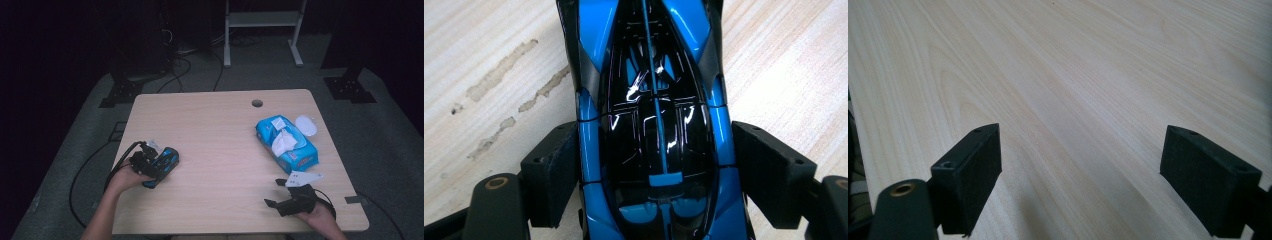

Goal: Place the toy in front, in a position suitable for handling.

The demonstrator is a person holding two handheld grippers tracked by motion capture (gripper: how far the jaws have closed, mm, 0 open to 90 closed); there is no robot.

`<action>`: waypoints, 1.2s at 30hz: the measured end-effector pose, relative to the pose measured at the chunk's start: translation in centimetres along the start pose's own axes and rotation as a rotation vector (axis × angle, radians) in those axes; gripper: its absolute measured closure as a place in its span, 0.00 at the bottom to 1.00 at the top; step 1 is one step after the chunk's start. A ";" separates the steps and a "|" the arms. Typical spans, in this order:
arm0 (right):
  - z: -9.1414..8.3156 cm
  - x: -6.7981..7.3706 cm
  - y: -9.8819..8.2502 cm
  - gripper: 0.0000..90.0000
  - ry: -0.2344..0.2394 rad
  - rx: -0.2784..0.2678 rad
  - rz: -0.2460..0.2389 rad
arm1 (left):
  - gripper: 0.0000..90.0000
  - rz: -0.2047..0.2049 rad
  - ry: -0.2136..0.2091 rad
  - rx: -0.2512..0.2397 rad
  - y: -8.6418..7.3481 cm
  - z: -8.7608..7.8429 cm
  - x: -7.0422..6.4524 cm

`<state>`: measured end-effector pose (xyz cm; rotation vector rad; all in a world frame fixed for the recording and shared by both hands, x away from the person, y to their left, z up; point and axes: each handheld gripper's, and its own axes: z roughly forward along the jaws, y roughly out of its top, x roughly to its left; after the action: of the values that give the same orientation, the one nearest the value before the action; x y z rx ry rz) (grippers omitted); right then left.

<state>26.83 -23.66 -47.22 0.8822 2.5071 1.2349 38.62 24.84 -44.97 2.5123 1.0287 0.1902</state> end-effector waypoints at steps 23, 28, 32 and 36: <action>0.0 0.1 0.1 0.18 0.002 -0.002 -0.006 | 0.29 0.054 0.048 0.086 1.0 0.2 -0.6; 0.0 0.1 0.1 0.18 0.002 -0.001 -0.007 | 0.29 0.055 0.052 0.085 1.0 0.1 -0.5; 0.0 0.1 0.1 0.18 0.001 -0.003 -0.008 | 0.29 0.045 0.048 0.073 1.0 0.0 -0.3; 0.0 0.0 0.1 0.18 0.001 -0.002 -0.005 | 0.30 0.027 0.032 0.038 1.0 -0.7 -0.1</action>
<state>26.84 -23.58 -47.20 0.8743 2.5068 1.2364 38.99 24.31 -43.95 2.5660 1.0197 0.2214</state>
